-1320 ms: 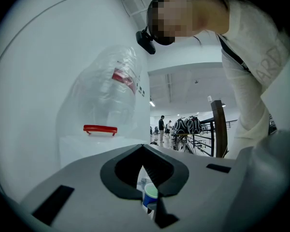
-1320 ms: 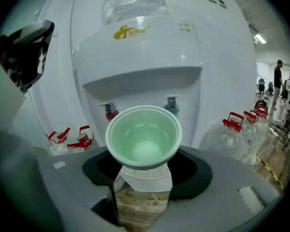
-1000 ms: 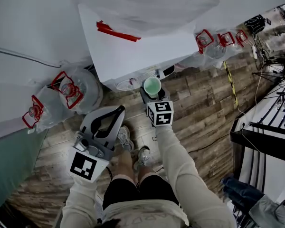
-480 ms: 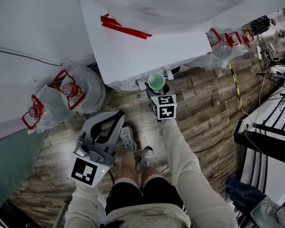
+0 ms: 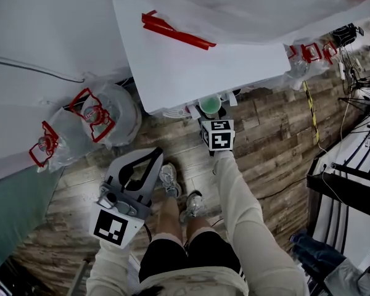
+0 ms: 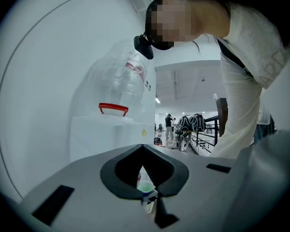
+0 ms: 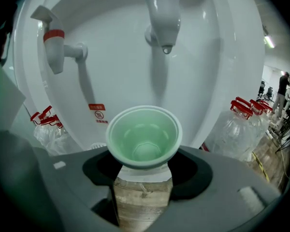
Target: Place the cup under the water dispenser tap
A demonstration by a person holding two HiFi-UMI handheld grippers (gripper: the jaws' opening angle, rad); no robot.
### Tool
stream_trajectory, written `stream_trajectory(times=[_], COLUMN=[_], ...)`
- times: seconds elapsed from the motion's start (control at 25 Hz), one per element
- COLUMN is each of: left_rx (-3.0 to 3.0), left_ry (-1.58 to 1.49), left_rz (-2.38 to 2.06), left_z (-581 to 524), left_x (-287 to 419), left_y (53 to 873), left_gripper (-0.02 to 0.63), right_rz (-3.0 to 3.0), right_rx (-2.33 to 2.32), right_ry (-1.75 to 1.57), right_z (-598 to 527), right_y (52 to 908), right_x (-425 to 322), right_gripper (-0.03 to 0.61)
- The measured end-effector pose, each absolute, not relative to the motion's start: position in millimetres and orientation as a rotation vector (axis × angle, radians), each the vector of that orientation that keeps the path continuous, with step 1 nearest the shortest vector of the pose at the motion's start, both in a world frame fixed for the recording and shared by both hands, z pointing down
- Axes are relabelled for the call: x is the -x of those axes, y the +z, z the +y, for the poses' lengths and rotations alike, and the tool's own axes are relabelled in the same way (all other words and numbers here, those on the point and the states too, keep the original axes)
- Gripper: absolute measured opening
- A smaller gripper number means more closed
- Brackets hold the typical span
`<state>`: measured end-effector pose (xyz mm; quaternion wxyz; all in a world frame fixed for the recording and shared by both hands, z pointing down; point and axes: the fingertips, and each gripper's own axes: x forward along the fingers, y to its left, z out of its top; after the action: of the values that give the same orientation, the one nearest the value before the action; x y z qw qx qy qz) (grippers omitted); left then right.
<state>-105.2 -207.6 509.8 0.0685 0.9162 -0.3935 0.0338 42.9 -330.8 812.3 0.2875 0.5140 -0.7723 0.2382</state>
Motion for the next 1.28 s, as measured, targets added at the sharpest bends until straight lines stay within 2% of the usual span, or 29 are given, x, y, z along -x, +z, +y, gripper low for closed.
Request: stream_trajectory(times=[1.04,1.28], left_rx=[-2.695,-2.694], left_ry=[0.122,0.12], left_rz=[-1.273,-1.274], left_z=[-210,-210], left_x=[129,125], left_y=[528,527], left_gripper=[0.005,0.005], right_rz=[-2.046,-2.044], right_rx=[-1.42,-1.409], right_ry=[0.734,0.719], right_z=[-345,-345], right_y=[843,841], right_x=[-46,-47], right_gripper=[0.288,0.305])
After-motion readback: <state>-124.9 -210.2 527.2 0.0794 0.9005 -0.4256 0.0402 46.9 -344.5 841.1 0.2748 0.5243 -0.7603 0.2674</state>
